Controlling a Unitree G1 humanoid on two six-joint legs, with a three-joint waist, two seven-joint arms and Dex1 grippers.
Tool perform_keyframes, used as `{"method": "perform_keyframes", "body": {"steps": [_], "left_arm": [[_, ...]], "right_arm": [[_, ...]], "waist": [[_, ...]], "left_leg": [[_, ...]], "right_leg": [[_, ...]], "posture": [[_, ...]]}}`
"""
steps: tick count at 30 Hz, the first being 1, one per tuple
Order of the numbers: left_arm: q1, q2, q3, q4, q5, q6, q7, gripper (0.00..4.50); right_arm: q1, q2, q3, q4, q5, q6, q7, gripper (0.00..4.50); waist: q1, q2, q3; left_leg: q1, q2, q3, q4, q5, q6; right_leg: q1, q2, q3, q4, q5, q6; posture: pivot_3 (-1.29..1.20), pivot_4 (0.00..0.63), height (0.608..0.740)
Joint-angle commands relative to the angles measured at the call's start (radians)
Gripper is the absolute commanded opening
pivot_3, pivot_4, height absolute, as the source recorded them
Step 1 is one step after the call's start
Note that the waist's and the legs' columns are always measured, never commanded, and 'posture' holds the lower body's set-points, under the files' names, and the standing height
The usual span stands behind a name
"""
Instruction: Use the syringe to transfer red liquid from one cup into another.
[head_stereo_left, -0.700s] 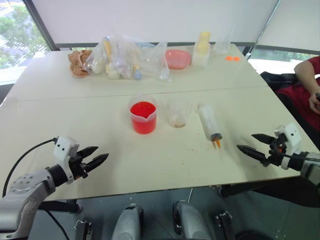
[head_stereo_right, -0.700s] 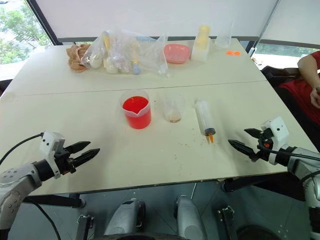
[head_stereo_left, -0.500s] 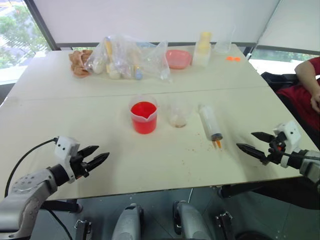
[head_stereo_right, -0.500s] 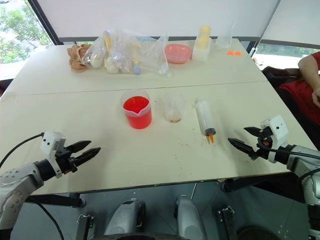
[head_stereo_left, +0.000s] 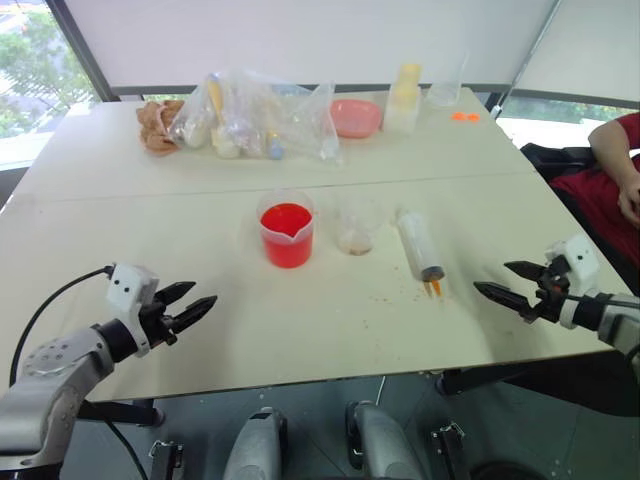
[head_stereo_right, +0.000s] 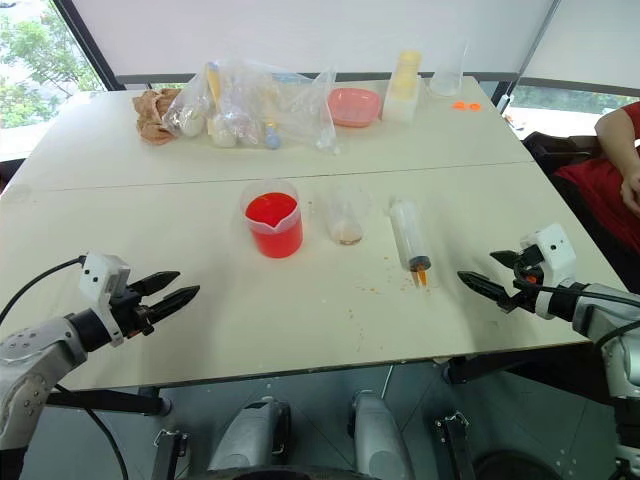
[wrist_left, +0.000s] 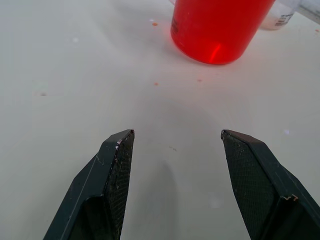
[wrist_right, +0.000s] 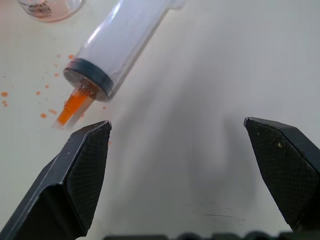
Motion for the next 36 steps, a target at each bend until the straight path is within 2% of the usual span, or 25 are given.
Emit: {"method": "perform_keyframes", "body": {"steps": [1,7,10,13,15,18,23,27,32,35,36], "left_arm": [[-0.032,0.035,0.0,0.002,0.005,-0.009,-0.029,2.92],[-0.048,0.145,0.023,-0.046,-0.079,0.082,-0.143,2.92],[-0.07,0.251,0.062,-0.091,-0.152,0.159,-0.221,2.92],[-0.084,0.306,0.085,-0.111,-0.19,0.181,-0.266,2.92],[-0.105,0.31,0.09,-0.114,-0.198,0.184,-0.257,2.92],[-0.121,0.294,0.124,-0.095,-0.201,0.175,-0.234,2.92],[-0.07,0.261,0.167,-0.132,-0.205,0.181,-0.201,2.92],[-0.034,0.212,0.165,-0.173,-0.207,0.173,-0.16,2.92],[-0.011,0.18,0.156,-0.197,-0.197,0.162,-0.131,2.92],[-0.005,0.173,0.147,-0.194,-0.185,0.153,-0.127,2.92],[-0.004,0.173,0.145,-0.191,-0.181,0.149,-0.126,2.92]], "right_arm": [[-0.057,-0.037,-0.026,-0.027,0.032,0.068,-0.007,4.44],[-0.242,-0.128,0.028,-0.084,0.082,0.296,-0.031,4.44],[-0.459,-0.18,0.19,-0.074,0.073,0.487,-0.037,4.44],[-0.716,-0.081,0.281,0.053,0.082,0.716,-0.096,4.44],[-0.833,-0.01,0.334,0.159,0.062,0.766,-0.111,4.44],[-0.971,0.101,0.424,0.352,0.01,0.768,-0.128,4.44],[-1.09,0.169,0.516,0.625,-0.085,0.686,-0.113,4.44],[-1.136,0.232,0.585,0.8,-0.18,0.565,-0.094,4.44],[-1.165,0.308,0.593,0.977,-0.256,0.488,-0.082,4.44],[-1.155,0.343,0.616,1.011,-0.304,0.442,-0.063,3.59],[-1.155,0.351,0.611,1.025,-0.317,0.43,-0.071,3.08]], "waist": [[0.0,0.0,0.0],[-0.005,0.001,0.001],[-0.009,0.001,0.002],[-0.017,0.001,0.002],[-0.018,0.001,0.002],[-0.024,0.001,0.003],[-0.022,0.001,0.003],[-0.028,0.001,0.003],[-0.03,0.001,0.003],[-0.031,0.0,0.002],[-0.032,0.0,0.002]], "left_leg": [[0.0,0.0,0.0,0.0,0.0,0.0],[-0.001,0.0,0.0,0.0,0.0,0.0],[-0.002,0.0,0.001,0.0,0.0,0.0],[-0.008,0.001,0.001,0.002,0.0,0.0],[-0.011,0.001,0.001,0.001,0.0,0.0],[-0.014,0.0,0.0,0.001,0.0,0.0],[-0.016,0.0,0.001,0.001,0.0,0.0],[-0.016,-0.001,0.001,0.001,0.0,0.0],[-0.014,0.0,0.001,0.001,0.0,0.0],[-0.014,0.0,0.0,0.002,0.0,0.0],[-0.013,0.0,0.0,0.002,0.0,0.0]], "right_leg": [[0.0,0.0,0.0,0.0,0.0,0.0],[-0.001,0.0,0.0,0.0,0.0,0.0],[-0.003,0.0,0.0,0.001,0.0,0.0],[-0.011,0.0,0.0,0.004,0.001,-0.002],[-0.014,0.0,0.0,0.004,0.003,-0.005],[-0.016,0.001,-0.001,0.004,0.003,-0.005],[-0.017,0.0,-0.001,0.005,0.004,-0.004],[-0.017,0.0,-0.001,0.005,0.004,-0.003],[-0.017,0.001,-0.001,0.008,0.005,-0.001],[-0.016,0.001,-0.001,0.008,0.005,-0.001],[-0.016,0.001,-0.001,0.008,0.005,-0.001]], "posture": [[0.0,0.15,0.74],[0.0,0.15,0.74],[0.0,0.15,0.74],[0.0,0.15,0.74],[0.0,0.15,0.74],[0.0,0.15,0.74],[0.0,0.15,0.74],[0.0,0.15,0.74],[0.0,0.15,0.74],[0.0,0.15,0.74],[0.0,0.15,0.74]]}}
